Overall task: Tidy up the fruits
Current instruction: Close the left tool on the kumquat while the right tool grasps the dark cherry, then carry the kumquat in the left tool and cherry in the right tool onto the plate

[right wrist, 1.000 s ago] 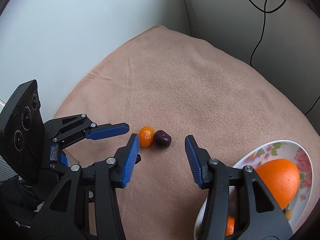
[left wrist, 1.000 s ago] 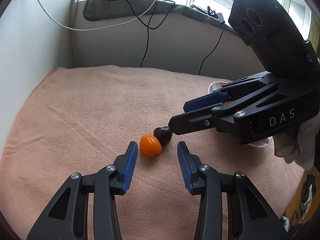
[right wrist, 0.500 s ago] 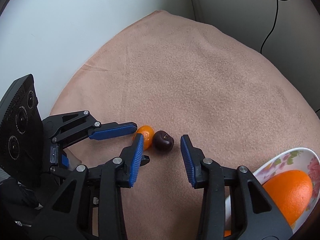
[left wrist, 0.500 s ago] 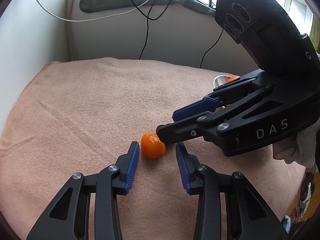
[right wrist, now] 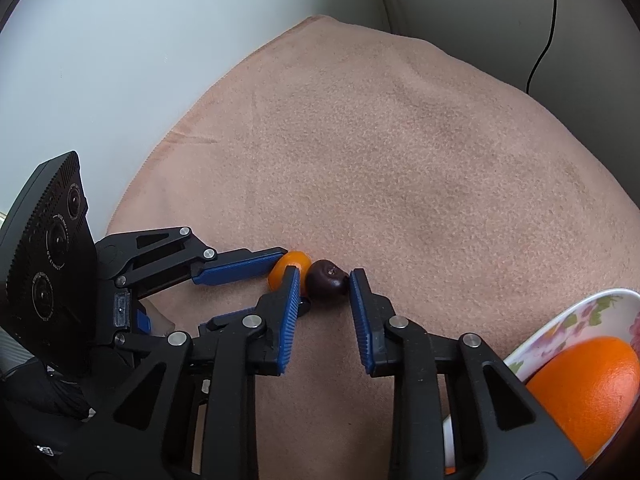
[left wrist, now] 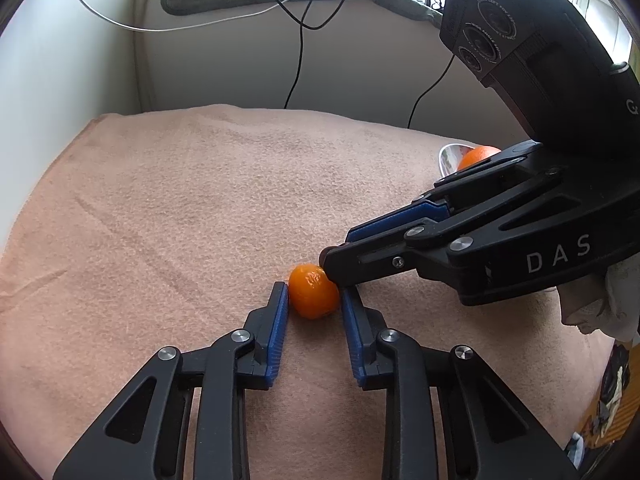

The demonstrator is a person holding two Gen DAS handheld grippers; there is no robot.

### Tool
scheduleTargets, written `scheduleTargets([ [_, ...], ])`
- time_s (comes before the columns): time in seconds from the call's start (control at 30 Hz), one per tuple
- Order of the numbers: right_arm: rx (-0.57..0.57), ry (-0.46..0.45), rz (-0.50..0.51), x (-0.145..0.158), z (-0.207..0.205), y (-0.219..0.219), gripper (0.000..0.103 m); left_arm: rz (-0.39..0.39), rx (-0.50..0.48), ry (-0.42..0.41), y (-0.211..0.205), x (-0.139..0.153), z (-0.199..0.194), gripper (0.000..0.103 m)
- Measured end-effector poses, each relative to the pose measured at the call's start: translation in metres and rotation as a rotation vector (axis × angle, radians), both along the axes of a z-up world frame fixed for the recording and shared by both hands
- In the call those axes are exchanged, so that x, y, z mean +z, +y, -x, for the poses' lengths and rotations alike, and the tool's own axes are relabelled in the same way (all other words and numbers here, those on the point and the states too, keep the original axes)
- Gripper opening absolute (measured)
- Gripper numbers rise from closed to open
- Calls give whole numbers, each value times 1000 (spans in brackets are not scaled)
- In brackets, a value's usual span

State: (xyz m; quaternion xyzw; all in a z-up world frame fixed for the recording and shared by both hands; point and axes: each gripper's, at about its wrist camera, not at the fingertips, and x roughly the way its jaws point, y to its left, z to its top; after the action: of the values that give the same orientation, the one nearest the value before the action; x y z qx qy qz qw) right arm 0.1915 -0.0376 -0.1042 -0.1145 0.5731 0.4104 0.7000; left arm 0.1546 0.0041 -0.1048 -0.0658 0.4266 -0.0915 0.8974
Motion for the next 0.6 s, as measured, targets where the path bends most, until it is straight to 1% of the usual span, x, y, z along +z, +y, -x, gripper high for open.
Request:
scheduleTargets([
  [0.07, -5, 6, -10, 0, 0, -1, 24, 9, 1, -1, 1, 0, 0, 23],
  [0.33, -11, -9, -21, 6, 3, -8, 23, 1, 7, -13, 2, 3, 7, 22],
  [0.6, -21, -39, -35, 19, 10, -19, 23, 10, 19, -52, 5, 16, 19, 22],
])
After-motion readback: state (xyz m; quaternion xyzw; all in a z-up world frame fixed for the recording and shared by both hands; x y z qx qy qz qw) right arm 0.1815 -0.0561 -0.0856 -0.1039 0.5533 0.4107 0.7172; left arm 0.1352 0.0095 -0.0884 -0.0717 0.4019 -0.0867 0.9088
